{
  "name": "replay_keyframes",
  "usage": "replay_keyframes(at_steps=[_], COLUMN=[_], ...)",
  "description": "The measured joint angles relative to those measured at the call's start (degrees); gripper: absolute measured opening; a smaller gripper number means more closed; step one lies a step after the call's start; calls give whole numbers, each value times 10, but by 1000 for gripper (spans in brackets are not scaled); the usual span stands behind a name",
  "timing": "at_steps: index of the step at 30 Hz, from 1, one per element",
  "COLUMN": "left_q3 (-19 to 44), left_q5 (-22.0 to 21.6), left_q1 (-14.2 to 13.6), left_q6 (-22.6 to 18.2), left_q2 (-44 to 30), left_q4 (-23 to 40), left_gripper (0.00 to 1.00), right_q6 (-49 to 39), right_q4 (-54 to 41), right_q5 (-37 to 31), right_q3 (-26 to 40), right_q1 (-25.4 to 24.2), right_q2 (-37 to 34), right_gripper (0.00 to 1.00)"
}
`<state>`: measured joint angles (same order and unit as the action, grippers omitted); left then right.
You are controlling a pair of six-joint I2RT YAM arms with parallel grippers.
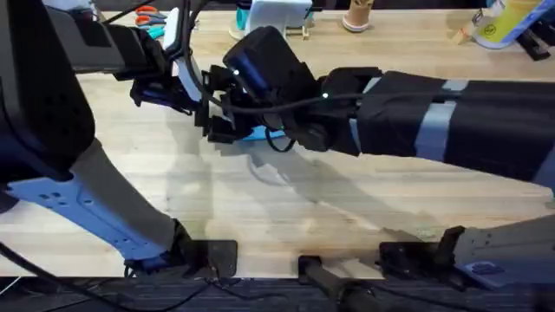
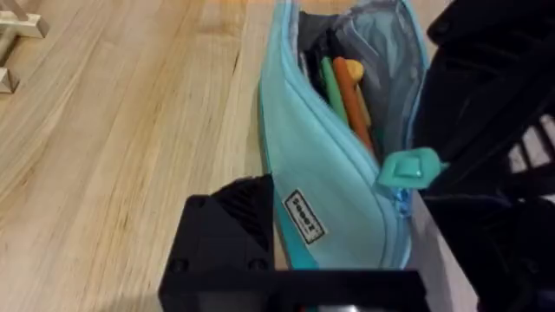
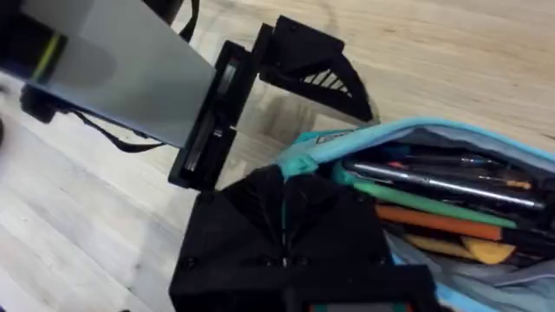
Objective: Unzip the bag, pick up the pens from the table one at a time and place them inside, then zip the bag closed.
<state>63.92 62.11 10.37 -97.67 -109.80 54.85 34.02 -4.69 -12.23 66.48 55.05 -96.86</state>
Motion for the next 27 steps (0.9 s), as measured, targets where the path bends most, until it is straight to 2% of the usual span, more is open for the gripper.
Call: replay_keyframes(at_steps=[1,5,14,16,18,27], left_q3=[0,0,0,0,0,0], left_q5=[0,0,-1,3,6,7], left_q1=[0,0,1,3,4,4], left_q6=[0,2,4,5,6,6], left_q2=[0,0,0,0,0,0], left_q4=[0,0,4,9,9,9], left_gripper=[994,879,276,167,125,111], right_q6=[0,0,0,0,0,-2], right_q4=[0,0,0,0,0,0], right_q5=[0,0,0,0,0,0], right_q3=[0,0,0,0,0,0], right_q1=[0,0,0,0,0,0], right_q2=[0,0,0,0,0,0], right_gripper=[30,30,30,30,30,30])
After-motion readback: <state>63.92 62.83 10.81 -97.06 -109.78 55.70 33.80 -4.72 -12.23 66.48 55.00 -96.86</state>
